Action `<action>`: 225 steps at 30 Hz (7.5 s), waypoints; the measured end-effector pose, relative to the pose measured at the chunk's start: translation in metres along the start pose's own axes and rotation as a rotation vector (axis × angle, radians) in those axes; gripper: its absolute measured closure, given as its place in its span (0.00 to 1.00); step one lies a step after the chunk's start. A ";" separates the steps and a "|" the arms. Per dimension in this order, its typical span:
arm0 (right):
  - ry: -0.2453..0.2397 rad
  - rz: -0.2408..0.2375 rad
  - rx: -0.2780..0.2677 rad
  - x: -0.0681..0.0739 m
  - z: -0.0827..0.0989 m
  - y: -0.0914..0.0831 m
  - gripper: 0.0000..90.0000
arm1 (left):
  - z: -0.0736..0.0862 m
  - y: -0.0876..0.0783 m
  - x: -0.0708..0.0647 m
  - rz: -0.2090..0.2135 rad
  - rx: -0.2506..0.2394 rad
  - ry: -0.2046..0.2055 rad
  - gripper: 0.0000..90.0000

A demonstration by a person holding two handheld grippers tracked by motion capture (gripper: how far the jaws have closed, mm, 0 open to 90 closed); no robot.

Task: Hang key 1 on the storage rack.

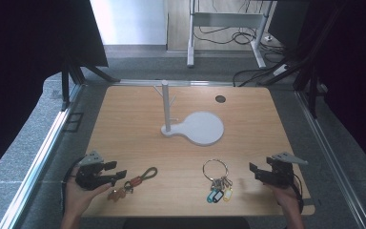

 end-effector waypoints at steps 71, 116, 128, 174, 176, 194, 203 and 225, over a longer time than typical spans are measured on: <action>-0.006 -0.086 0.017 0.005 0.002 0.006 0.35 | -0.026 0.011 -0.023 0.111 0.333 0.169 0.47; -0.084 -0.063 0.020 0.018 0.000 0.000 0.35 | -0.030 0.076 -0.031 0.067 0.593 0.279 0.57; -0.095 -0.044 0.029 0.019 0.002 0.001 0.35 | -0.030 0.081 -0.033 0.100 0.613 0.298 0.71; -0.081 -0.021 0.057 0.010 0.008 0.008 0.36 | -0.095 0.016 -0.003 0.086 0.299 0.267 0.74; -0.079 -0.020 0.058 0.010 0.008 0.008 0.36 | -0.098 0.016 -0.002 0.088 0.298 0.266 0.74; -0.089 -0.018 0.071 0.012 0.010 0.013 0.36 | -0.121 0.023 0.020 0.072 0.303 0.238 0.74; -0.086 -0.015 0.070 0.011 0.011 0.013 0.36 | -0.134 0.023 0.026 0.070 0.296 0.234 0.74; -0.083 -0.001 0.068 0.007 0.011 0.014 0.36 | -0.160 0.007 0.038 0.085 0.198 0.193 0.74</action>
Point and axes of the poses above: each handheld gripper's, and its own axes: y roughly forward along the jaws, z roughly out of its underside, x roughly to its left, the point moved 2 cm from there along y, roughly forward along the jaws, and after that the axes turned 11 degrees about y, right-handed, at the moved point
